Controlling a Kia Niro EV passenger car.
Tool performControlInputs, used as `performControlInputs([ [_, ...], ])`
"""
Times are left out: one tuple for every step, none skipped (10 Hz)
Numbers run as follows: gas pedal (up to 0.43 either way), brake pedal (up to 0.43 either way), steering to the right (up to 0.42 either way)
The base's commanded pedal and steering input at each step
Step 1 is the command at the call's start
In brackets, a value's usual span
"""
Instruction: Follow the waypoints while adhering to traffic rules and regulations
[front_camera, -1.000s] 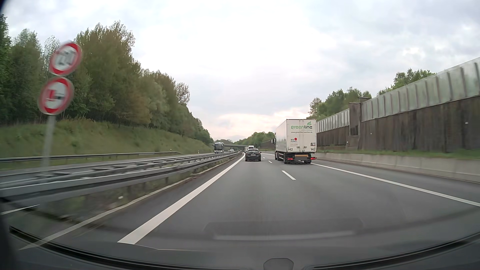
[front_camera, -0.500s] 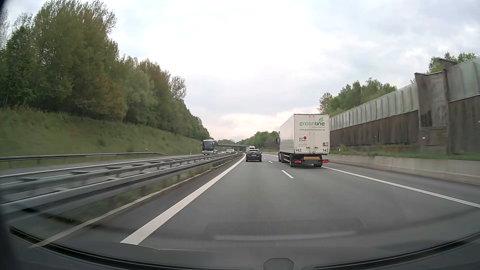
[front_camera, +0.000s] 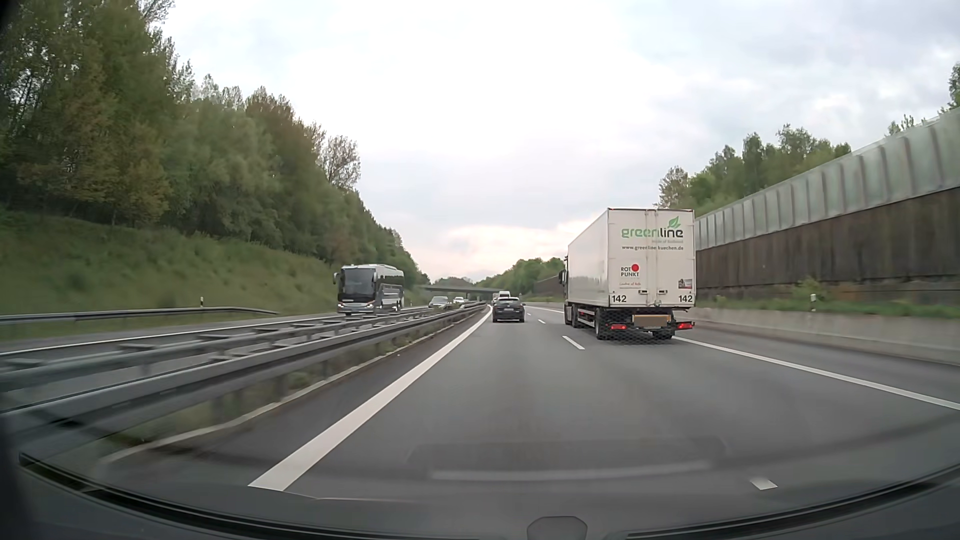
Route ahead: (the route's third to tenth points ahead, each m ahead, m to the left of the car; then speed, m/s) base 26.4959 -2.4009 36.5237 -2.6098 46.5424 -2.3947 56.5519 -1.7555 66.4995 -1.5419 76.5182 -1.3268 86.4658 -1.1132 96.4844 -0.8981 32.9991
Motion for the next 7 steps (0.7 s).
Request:
performControlInputs([
  [0.150,0.000,-0.003],
  [0.157,0.000,-0.003],
  [0.197,0.000,-0.003],
  [0.240,0.000,-0.003],
  [0.268,0.000,-0.003],
  [0.311,0.000,-0.003],
  [0.331,0.000,-0.003],
])
